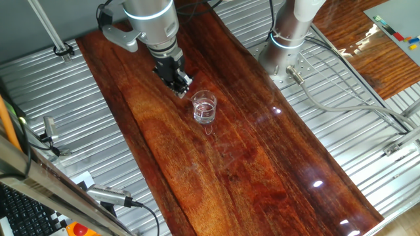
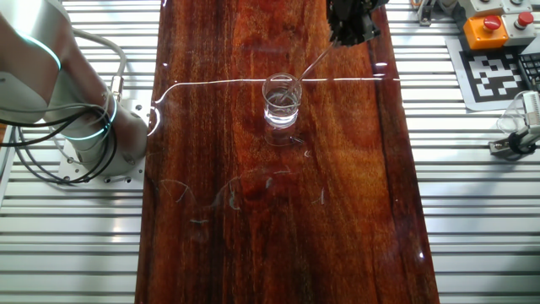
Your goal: Stir the beaker with a glass rod
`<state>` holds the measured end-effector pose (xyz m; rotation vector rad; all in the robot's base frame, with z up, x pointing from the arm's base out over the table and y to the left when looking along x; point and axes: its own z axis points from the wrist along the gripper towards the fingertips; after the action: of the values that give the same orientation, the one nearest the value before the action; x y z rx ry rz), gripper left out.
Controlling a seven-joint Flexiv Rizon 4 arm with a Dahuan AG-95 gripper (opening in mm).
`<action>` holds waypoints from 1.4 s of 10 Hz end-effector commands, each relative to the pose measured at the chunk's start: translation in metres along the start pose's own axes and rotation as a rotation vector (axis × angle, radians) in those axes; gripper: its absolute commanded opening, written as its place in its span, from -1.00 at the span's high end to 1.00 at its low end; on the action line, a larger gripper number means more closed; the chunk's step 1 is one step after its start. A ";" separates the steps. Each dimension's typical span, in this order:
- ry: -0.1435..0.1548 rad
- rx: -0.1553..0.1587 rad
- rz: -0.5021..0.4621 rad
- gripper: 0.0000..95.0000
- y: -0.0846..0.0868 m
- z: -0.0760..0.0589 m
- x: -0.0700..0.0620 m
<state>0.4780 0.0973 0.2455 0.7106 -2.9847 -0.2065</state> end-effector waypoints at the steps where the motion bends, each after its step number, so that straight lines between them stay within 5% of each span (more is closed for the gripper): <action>1: 0.001 -0.001 0.006 1.00 0.001 0.001 0.000; 14: -0.012 -0.002 0.008 1.00 -0.001 0.008 -0.004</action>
<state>0.4811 0.0988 0.2379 0.6977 -2.9981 -0.2136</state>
